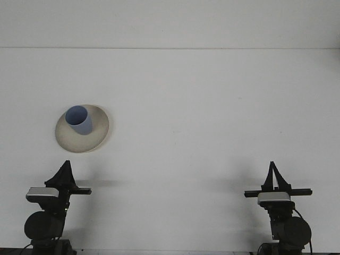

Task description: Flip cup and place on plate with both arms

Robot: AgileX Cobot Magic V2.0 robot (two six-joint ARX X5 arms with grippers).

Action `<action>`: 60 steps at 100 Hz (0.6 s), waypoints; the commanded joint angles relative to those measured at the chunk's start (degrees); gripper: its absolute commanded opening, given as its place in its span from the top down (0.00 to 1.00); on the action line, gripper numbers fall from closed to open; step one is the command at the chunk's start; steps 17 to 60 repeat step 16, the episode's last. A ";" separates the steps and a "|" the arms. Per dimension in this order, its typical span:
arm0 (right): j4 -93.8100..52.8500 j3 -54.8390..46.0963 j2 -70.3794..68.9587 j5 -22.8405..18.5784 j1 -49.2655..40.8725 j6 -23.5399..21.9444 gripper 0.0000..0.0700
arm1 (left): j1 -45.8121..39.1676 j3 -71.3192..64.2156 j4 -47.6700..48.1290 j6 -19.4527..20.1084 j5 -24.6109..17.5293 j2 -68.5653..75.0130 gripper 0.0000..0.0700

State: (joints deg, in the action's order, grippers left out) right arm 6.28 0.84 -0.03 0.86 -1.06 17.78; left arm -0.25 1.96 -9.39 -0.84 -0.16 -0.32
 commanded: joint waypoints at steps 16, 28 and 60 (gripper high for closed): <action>0.55 -0.11 -0.02 0.09 0.11 0.20 1.00 | -0.04 -1.16 -0.59 -0.28 -0.04 0.07 0.98; 0.55 -0.11 -0.02 0.09 0.11 0.20 1.00 | -0.04 -1.16 -0.59 -0.28 -0.04 0.07 0.98; 0.55 -0.11 -0.02 0.09 0.11 0.20 1.00 | -0.04 -1.16 -0.59 -0.28 -0.04 0.07 0.98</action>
